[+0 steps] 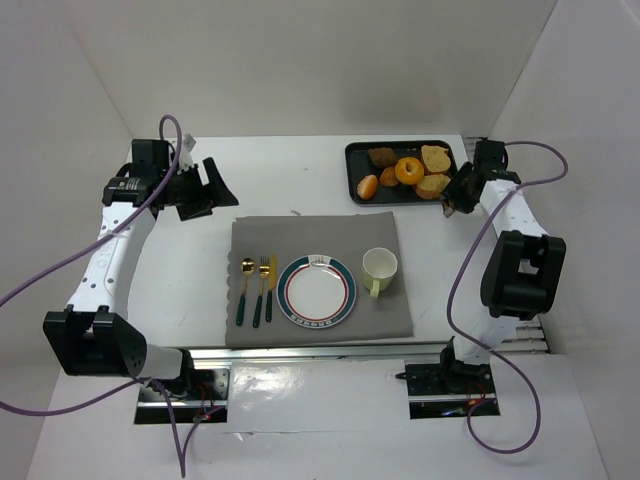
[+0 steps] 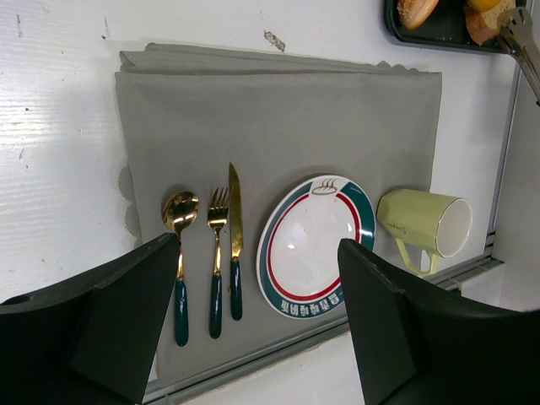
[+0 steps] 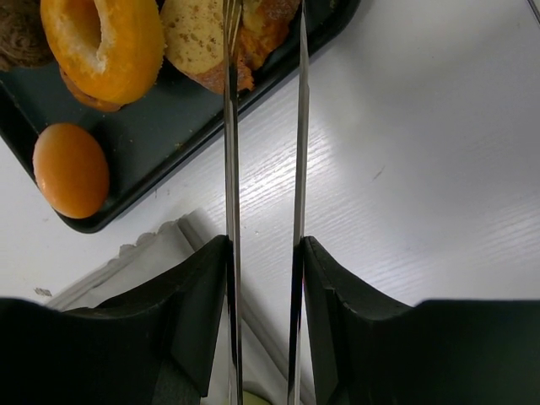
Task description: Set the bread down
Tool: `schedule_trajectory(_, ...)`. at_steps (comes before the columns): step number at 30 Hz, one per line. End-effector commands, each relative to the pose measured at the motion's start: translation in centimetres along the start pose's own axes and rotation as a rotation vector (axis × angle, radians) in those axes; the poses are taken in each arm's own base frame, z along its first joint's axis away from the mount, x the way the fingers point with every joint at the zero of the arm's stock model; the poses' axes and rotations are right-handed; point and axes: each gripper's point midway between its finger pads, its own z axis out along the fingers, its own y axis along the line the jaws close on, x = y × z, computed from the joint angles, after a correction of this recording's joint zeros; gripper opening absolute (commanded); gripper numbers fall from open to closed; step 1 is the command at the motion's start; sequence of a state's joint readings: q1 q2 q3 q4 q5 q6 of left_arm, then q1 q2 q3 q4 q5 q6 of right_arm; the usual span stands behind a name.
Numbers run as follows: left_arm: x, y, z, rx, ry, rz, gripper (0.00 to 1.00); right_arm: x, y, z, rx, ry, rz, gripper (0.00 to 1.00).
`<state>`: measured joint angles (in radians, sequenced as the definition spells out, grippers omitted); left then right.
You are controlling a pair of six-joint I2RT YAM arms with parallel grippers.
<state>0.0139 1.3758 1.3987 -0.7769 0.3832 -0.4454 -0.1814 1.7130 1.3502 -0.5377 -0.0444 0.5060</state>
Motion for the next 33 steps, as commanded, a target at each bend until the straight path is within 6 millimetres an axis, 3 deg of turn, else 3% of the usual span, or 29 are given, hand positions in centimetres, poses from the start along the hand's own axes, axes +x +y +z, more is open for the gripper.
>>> schedule_trajectory(1, -1.0, -0.7, -0.1, 0.024, -0.035, 0.032, 0.89, -3.4, 2.0, -0.1, -0.083, -0.097, 0.024, 0.47)
schedule_trajectory(4, -1.0, -0.5, 0.2, 0.021, -0.028, 0.029, 0.89, -4.8, 2.2, -0.9, -0.11, -0.156, 0.029, 0.46)
schedule_trajectory(11, -1.3, -0.7, 0.0, 0.025, -0.035, 0.023, 0.89, -5.8, 2.7, -2.7, -0.134, -0.212, 0.037, 0.47)
schedule_trajectory(17, -1.2, -0.6, 0.7, 0.031, -0.021, 0.009, 0.89, -6.0, 1.7, -1.4, -0.108, -0.195, 0.062, 0.48)
schedule_trajectory(26, -1.4, -0.5, 0.5, 0.015, -0.036, 0.012, 0.89, -4.2, 1.2, 0.9, -0.1, -0.121, 0.073, 0.48)
schedule_trajectory(29, -1.4, -0.5, 0.5, 0.015, -0.036, 0.012, 0.89, -3.9, 1.2, 1.3, -0.102, -0.107, 0.074, 0.44)
schedule_trajectory(33, -1.6, -0.5, 0.1, 0.01, -0.049, 0.026, 0.89, -4.9, 1.7, 0.8, -0.116, -0.13, 0.062, 0.34)
